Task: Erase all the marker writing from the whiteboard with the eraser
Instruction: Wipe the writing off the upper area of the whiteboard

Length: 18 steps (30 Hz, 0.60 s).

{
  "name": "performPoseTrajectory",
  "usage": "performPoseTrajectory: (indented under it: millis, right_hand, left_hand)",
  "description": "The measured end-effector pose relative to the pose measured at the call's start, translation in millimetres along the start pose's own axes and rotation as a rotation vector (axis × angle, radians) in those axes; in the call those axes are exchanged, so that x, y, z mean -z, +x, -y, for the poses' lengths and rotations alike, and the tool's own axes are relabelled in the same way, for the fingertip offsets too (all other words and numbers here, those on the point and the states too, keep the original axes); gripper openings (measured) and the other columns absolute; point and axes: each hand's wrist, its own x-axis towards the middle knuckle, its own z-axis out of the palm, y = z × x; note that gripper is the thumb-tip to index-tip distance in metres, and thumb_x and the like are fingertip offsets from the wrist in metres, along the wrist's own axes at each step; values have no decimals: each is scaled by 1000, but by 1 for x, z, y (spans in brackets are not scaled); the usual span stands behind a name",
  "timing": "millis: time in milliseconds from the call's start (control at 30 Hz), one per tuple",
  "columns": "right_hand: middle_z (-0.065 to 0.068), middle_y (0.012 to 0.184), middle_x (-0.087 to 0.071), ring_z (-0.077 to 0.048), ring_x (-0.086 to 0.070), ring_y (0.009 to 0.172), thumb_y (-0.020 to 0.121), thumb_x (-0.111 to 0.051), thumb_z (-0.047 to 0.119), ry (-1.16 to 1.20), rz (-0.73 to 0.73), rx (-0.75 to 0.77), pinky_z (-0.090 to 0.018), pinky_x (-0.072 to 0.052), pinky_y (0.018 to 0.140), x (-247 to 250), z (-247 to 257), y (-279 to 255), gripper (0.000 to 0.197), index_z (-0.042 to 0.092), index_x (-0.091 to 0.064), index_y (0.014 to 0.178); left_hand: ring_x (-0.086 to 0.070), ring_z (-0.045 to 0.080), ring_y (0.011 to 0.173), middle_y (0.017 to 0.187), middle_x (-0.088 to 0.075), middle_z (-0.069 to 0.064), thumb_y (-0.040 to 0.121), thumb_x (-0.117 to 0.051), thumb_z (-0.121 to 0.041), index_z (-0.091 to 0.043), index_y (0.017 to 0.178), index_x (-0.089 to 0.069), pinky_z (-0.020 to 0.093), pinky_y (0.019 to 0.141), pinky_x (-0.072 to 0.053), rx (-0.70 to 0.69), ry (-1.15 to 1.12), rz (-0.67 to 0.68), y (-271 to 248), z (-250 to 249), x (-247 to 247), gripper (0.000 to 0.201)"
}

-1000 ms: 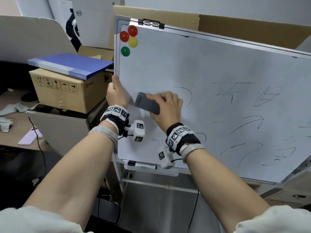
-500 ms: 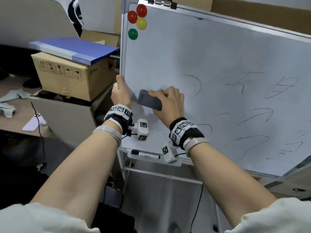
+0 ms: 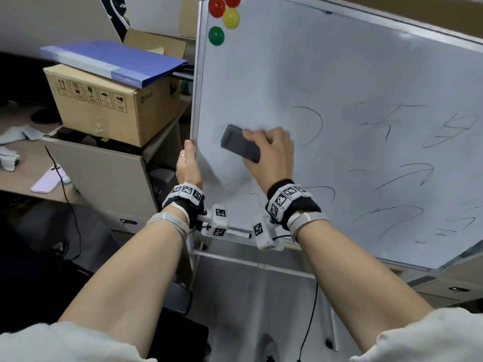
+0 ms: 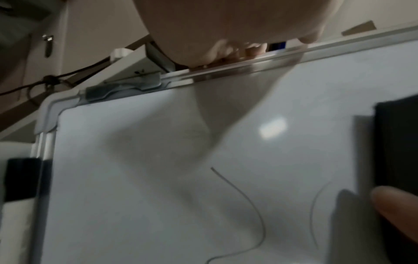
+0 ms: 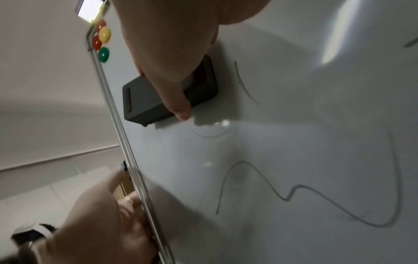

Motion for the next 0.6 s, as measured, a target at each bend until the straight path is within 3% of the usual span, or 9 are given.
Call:
performPoseTrajectory:
  millis: [100, 267, 333, 400, 500, 600]
  right_hand:
    - [-5, 102, -52, -32, -51, 97, 63, -86, 19, 26, -28, -35, -46, -45, 83, -7, 0, -2, 59, 33, -67, 118]
    - [-4, 105, -56, -30, -50, 96, 59, -90, 22, -90, 247, 80, -39, -37, 81, -53, -11, -66, 60, 31, -66, 113]
    - [-4, 104, -56, -30, -51, 95, 56, -91, 23, -118, 291, 92, -39, -36, 80, -60, -11, -78, 61, 31, -66, 112]
    - [-4, 104, -57, -30, -51, 96, 59, -90, 26, -111, 233, 82, -41, -38, 81, -55, -6, -65, 59, 32, -66, 113]
    - [-5, 103, -54, -32, -51, 96, 65, -84, 27, -43, 43, 0, -45, -42, 82, -38, 2, -30, 56, 33, -66, 117]
    - [-5, 103, -53, -31, -50, 98, 64, -85, 25, -6, 26, -36, -44, -41, 84, -38, 4, -27, 59, 32, -66, 119]
  left_hand:
    - [-39, 20, 141, 152, -45, -1, 95, -38, -67, -20, 147, -46, 40, 122, -24, 49, -76, 7, 4, 14, 3, 70]
    - [-40, 17, 140, 151, -47, -1, 93, -39, -66, -18, 146, -47, 38, 123, -23, 47, -129, 42, 9, 19, 2, 72]
    - [-44, 17, 137, 148, -50, -1, 92, -39, -65, -18, 144, -50, 38, 122, -25, 45, -142, 52, 13, 21, 2, 71]
    - [-47, 15, 133, 145, -53, 1, 94, -41, -60, -14, 142, -52, 34, 120, -27, 36, -160, 56, 16, 23, 1, 67]
    - [-51, 12, 120, 138, -58, 7, 106, -41, -37, -5, 135, -57, 26, 112, -33, 26, -193, -20, 19, 26, -2, 47]
    - [-54, 16, 118, 129, -62, 7, 107, -40, -31, -2, 130, -60, 26, 109, -37, 28, -189, -36, 22, 30, -6, 42]
